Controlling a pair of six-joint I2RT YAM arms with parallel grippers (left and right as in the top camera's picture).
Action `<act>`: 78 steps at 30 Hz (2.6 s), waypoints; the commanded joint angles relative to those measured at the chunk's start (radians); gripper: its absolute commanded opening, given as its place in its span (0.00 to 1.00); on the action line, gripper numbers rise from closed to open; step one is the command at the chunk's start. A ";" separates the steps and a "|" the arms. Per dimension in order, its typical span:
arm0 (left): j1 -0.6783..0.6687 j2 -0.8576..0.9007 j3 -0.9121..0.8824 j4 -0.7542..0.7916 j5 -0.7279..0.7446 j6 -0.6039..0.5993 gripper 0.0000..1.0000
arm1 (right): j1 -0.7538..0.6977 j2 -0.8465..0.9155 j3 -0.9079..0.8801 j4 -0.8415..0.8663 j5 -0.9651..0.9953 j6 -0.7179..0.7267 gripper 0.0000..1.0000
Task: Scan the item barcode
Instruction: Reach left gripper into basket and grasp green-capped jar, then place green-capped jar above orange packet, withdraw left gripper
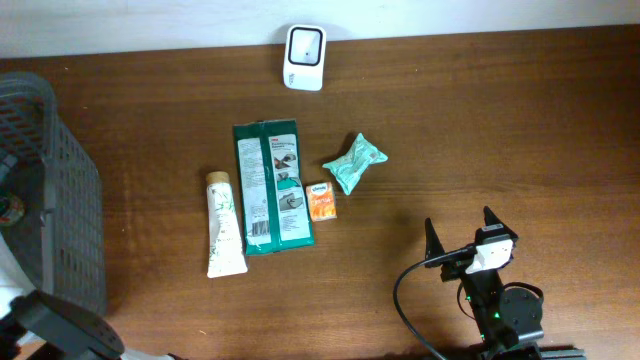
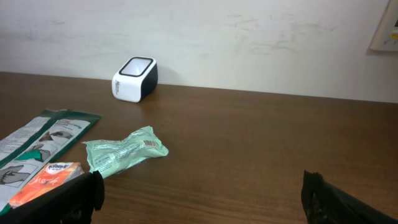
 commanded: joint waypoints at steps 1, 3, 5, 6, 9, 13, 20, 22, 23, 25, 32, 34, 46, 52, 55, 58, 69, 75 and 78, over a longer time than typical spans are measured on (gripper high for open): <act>0.003 0.090 0.008 0.064 -0.045 0.064 0.95 | -0.005 -0.008 -0.005 -0.004 -0.005 -0.006 0.98; 0.003 0.137 0.008 0.100 -0.050 0.107 0.94 | -0.005 -0.007 -0.005 -0.004 -0.005 -0.006 0.98; 0.004 0.185 0.008 0.156 -0.053 0.134 0.95 | -0.005 -0.008 -0.005 -0.004 -0.005 -0.006 0.98; 0.004 0.200 0.008 0.180 -0.057 0.134 0.95 | -0.005 -0.008 -0.005 -0.004 -0.005 -0.006 0.98; 0.005 0.252 0.008 0.239 -0.078 0.145 0.96 | -0.005 -0.007 -0.005 -0.004 -0.005 -0.006 0.98; 0.005 0.308 0.008 0.294 -0.079 0.183 0.96 | -0.005 -0.008 -0.005 -0.004 -0.005 -0.006 0.98; 0.005 0.314 0.008 0.267 -0.201 0.183 0.93 | -0.005 -0.008 -0.005 -0.004 -0.005 -0.006 0.98; 0.005 0.321 0.008 0.267 -0.202 0.173 0.92 | -0.005 -0.008 -0.005 -0.004 -0.005 -0.006 0.98; 0.006 0.328 0.007 0.267 -0.203 0.174 0.91 | -0.005 -0.008 -0.005 -0.004 -0.005 -0.006 0.98; 0.006 0.347 0.007 0.267 -0.205 0.174 0.91 | -0.005 -0.008 -0.005 -0.004 -0.005 -0.006 0.98; 0.015 0.399 0.008 0.355 -0.205 0.174 0.74 | -0.005 -0.008 -0.005 -0.004 -0.005 -0.006 0.98; 0.012 0.399 0.008 0.374 -0.203 0.174 0.53 | -0.005 -0.008 -0.005 -0.004 -0.005 -0.006 0.98; -0.015 0.095 0.009 0.328 -0.089 0.174 0.41 | -0.005 -0.008 -0.005 -0.004 -0.005 -0.006 0.98; -0.028 -0.188 0.009 0.322 0.165 0.139 0.38 | -0.005 -0.008 -0.005 -0.004 -0.005 -0.006 0.98; -0.120 -0.307 0.009 0.317 0.286 0.086 0.40 | -0.005 -0.008 -0.005 -0.004 -0.005 -0.006 0.98; -0.282 -0.375 0.008 0.264 0.293 0.087 0.40 | -0.005 -0.008 -0.005 -0.004 -0.005 -0.006 0.98; -0.927 -0.158 0.008 0.098 0.288 0.087 0.38 | -0.005 -0.008 -0.005 -0.004 -0.005 -0.006 0.98; -1.077 0.026 0.008 0.109 0.223 0.087 0.39 | -0.005 -0.008 -0.005 -0.004 -0.005 -0.006 0.98; -1.113 0.124 0.008 0.146 0.176 0.076 0.40 | -0.005 -0.008 -0.005 -0.004 -0.005 -0.006 0.98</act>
